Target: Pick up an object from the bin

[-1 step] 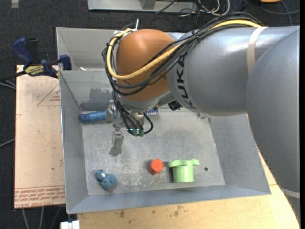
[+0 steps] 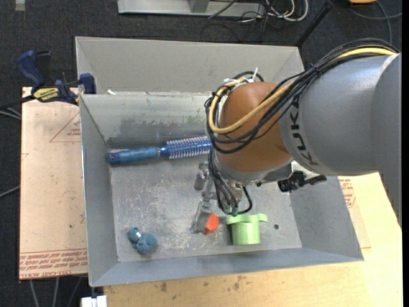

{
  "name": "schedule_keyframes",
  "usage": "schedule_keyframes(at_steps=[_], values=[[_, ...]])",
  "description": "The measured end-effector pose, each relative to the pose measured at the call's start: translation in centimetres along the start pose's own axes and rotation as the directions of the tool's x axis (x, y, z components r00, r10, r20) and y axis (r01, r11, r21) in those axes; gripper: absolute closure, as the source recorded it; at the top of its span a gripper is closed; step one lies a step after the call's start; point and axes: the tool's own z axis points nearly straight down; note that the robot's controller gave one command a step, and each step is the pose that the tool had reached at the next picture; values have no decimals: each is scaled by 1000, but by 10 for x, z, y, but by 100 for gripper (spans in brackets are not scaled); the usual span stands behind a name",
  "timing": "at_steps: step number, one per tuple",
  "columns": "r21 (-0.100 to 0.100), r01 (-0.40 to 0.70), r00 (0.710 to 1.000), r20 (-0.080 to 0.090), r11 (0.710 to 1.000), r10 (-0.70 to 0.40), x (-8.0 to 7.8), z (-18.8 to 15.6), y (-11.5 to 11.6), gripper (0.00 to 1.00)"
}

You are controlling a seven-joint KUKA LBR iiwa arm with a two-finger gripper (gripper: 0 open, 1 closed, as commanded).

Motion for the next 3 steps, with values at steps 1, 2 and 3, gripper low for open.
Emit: schedule_keyframes(at_steps=[1,2,3], values=[[-1,473,881,2,881,-473,-2,32,-58,0],[-4,145,989,1,989,-145,-6,104,-55,0],[-4,144,990,4,990,-144,-7,103,-55,100]])
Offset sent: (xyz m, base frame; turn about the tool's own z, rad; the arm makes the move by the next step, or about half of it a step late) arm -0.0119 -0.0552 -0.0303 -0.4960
